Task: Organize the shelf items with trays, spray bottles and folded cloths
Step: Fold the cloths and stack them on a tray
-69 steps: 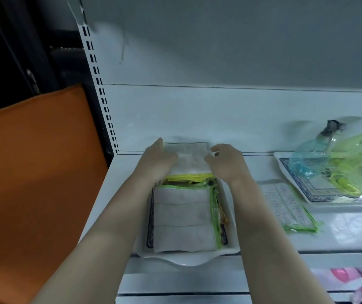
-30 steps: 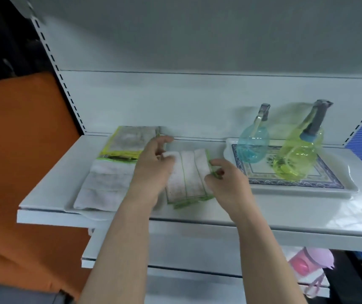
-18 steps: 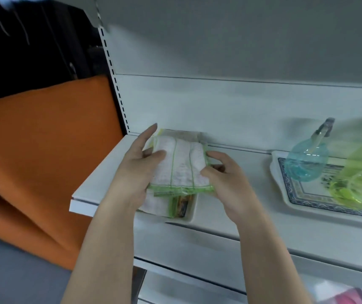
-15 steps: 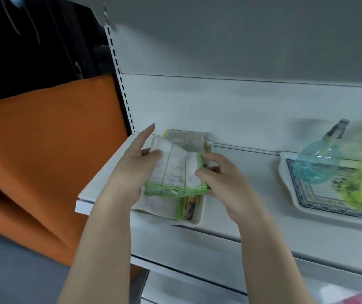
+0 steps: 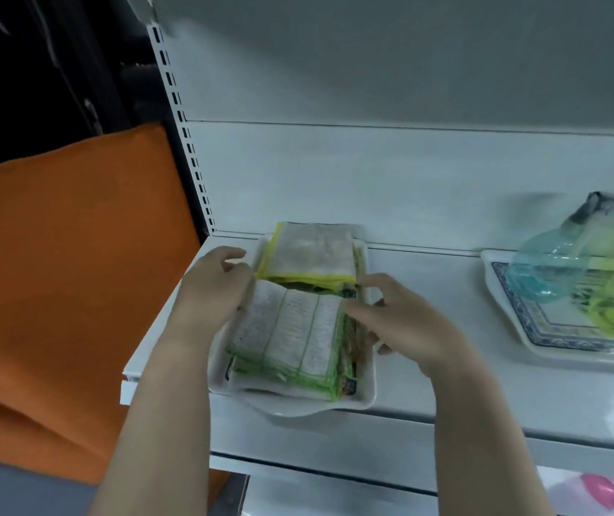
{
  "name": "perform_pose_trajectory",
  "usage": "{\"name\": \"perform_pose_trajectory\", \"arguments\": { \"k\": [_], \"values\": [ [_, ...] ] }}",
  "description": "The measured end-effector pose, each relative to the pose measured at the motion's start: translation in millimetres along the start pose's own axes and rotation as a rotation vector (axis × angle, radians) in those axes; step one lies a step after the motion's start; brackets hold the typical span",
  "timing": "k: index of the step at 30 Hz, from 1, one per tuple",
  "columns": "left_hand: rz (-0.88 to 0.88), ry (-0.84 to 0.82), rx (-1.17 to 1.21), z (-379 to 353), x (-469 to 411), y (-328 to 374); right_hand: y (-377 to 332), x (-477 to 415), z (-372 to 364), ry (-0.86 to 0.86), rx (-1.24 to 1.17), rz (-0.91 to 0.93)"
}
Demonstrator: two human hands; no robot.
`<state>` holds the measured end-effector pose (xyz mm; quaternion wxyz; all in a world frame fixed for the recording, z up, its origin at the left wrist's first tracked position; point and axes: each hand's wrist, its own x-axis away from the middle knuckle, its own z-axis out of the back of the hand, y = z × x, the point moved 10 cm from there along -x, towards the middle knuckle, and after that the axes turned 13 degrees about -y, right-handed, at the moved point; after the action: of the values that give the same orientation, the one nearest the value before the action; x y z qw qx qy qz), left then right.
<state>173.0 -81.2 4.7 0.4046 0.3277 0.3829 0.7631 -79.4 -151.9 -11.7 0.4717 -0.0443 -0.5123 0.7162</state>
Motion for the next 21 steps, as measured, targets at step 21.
{"name": "perform_pose_trajectory", "arguments": {
  "k": [21],
  "values": [
    [-0.063,-0.180,-0.321,-5.1,-40.2,-26.1,19.8,-37.6,22.8,0.155,0.029,-0.130]
  ]
}}
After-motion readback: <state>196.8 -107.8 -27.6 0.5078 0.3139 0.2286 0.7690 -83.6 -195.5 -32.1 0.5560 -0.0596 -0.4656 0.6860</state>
